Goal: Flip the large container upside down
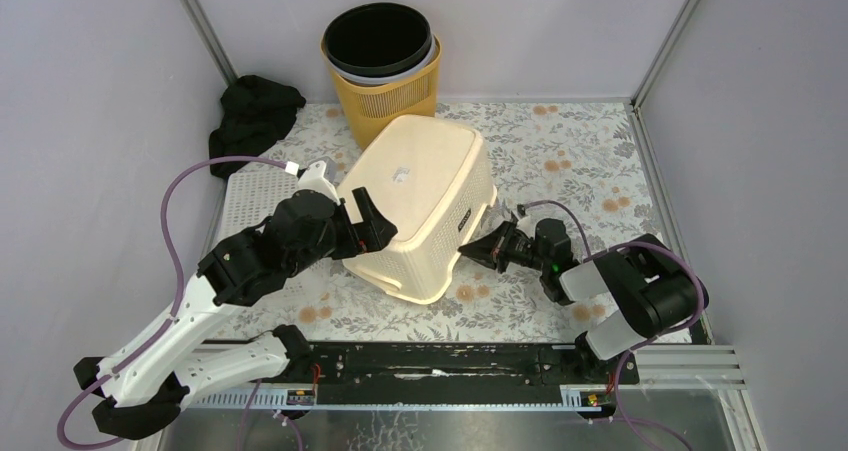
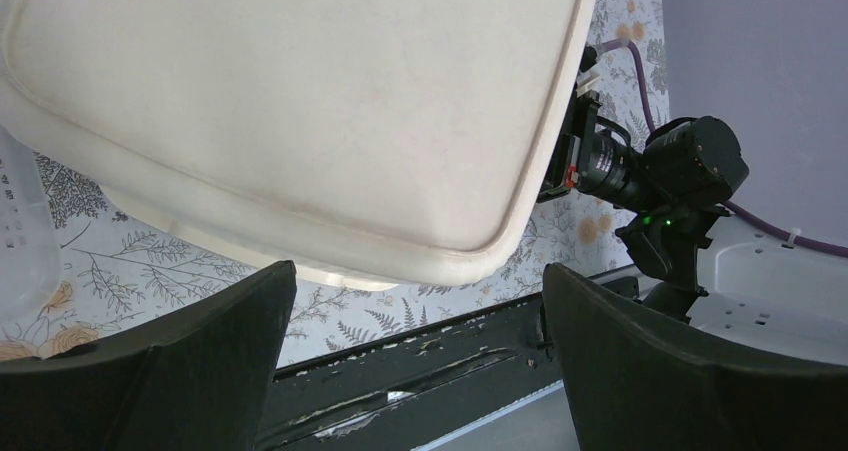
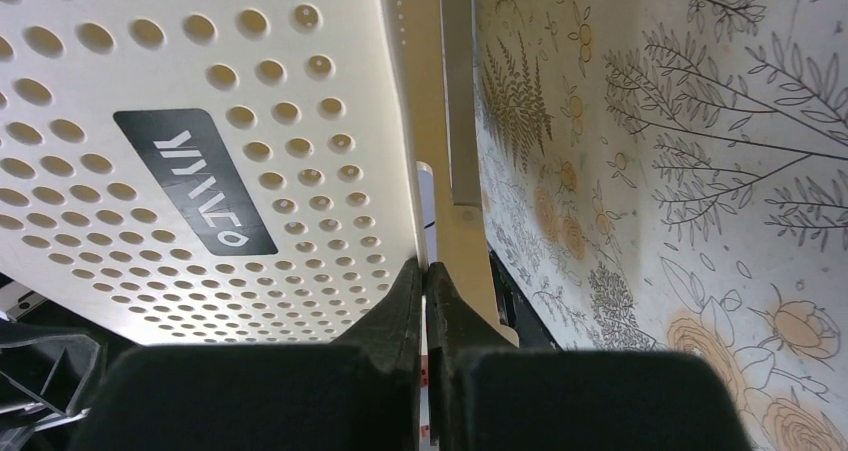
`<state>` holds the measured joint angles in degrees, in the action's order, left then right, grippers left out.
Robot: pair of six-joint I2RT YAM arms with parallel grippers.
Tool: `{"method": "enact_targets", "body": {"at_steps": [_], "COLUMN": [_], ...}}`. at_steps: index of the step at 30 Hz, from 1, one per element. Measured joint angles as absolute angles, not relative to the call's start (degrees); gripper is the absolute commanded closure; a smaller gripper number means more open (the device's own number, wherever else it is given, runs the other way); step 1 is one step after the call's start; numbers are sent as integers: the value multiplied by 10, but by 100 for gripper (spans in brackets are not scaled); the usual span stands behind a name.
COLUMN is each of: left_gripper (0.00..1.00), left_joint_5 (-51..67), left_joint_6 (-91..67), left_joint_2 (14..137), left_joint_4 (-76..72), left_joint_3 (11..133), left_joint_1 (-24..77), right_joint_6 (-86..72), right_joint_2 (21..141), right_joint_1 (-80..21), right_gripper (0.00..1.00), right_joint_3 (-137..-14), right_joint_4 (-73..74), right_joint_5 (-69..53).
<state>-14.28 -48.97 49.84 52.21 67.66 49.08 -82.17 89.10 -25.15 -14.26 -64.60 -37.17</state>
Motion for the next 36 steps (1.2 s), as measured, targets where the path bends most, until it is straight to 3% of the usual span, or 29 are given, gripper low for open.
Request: {"method": "enact_targets", "body": {"at_steps": [7,15,36], "left_gripper": [0,0,0], "left_joint_5": [-143,-143,-139], "left_joint_6": [-490,-490,-490], "left_joint_2": [499,499,495], "left_joint_4": [522,522,514], "left_joint_3": [677,672,653], "left_joint_1": [491,491,491], "right_joint_6": [-805,-745,-660], "right_joint_2": [884,783,620], "right_joint_1": [-233,-197,7], "right_gripper": [100,100,100], "right_joint_3": [-132,-131,-104], "right_joint_4": [-633,-497,-243], "right_joint_5": [-369,-338,-323]}}
